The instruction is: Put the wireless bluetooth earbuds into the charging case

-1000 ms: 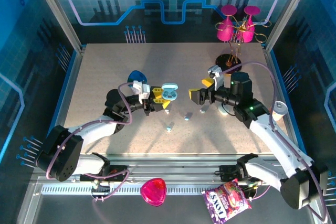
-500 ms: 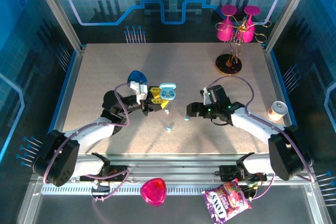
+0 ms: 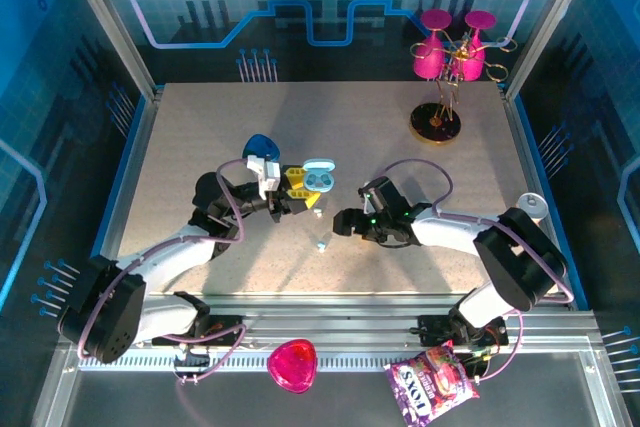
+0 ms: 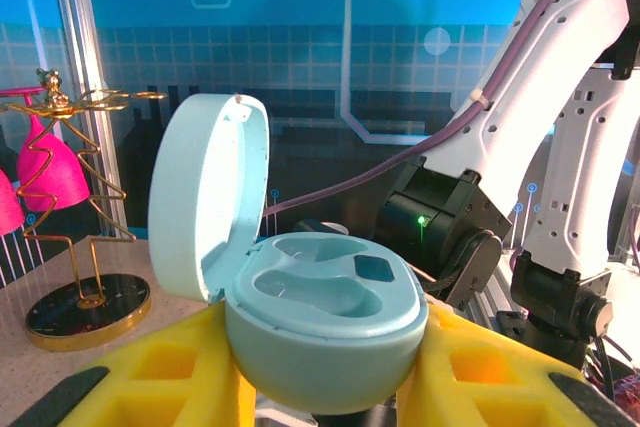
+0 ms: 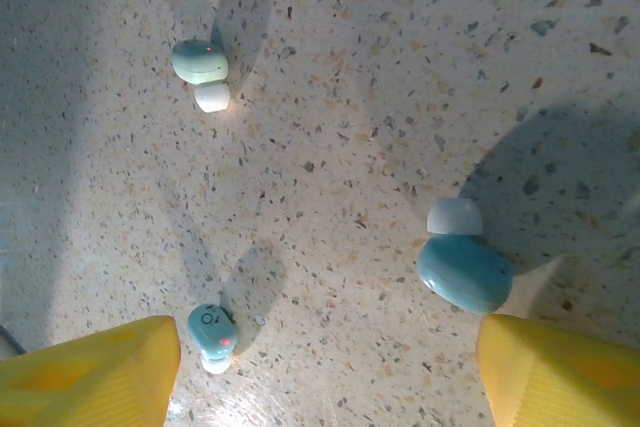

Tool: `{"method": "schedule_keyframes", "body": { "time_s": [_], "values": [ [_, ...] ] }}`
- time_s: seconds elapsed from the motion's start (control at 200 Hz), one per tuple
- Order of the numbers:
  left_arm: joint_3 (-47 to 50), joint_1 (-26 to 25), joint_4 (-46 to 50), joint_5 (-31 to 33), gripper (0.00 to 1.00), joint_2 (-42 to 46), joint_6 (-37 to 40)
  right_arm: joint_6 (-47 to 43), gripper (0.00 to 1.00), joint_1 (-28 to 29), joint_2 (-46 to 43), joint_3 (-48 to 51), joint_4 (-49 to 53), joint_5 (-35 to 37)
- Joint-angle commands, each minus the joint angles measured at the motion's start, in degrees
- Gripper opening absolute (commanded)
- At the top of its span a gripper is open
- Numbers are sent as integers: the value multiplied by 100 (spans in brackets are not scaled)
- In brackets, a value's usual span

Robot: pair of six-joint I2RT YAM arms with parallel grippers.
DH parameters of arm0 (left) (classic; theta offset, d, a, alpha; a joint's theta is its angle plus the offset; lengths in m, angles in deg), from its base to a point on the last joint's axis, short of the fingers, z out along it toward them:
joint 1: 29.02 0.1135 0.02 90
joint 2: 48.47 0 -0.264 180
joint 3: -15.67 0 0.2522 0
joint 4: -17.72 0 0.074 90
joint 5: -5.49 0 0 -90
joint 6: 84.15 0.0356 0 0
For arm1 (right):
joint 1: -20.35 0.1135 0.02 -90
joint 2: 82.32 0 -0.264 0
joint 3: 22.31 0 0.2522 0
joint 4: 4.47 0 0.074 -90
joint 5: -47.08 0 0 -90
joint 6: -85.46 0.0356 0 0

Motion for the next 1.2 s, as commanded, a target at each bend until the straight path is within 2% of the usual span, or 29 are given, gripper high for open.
{"method": "schedule_keyframes", "body": {
  "time_s": [0.0, 0.735, 1.021, 1.196],
  "values": [
    [-52, 39, 103, 39, 27, 162, 204, 126, 77, 25, 29, 3, -96, 177],
    [-69, 35, 271, 57, 27, 215, 231, -164, 68, -272, 759, -549, -320, -89],
    [-69, 34, 449, 110, 27, 307, 367, -275, 67, -132, 296, -662, 707, 638],
    [-70, 35, 430, 114, 27, 274, 380, -284, 66, -121, 91, -546, 745, 718]
  ]
}}
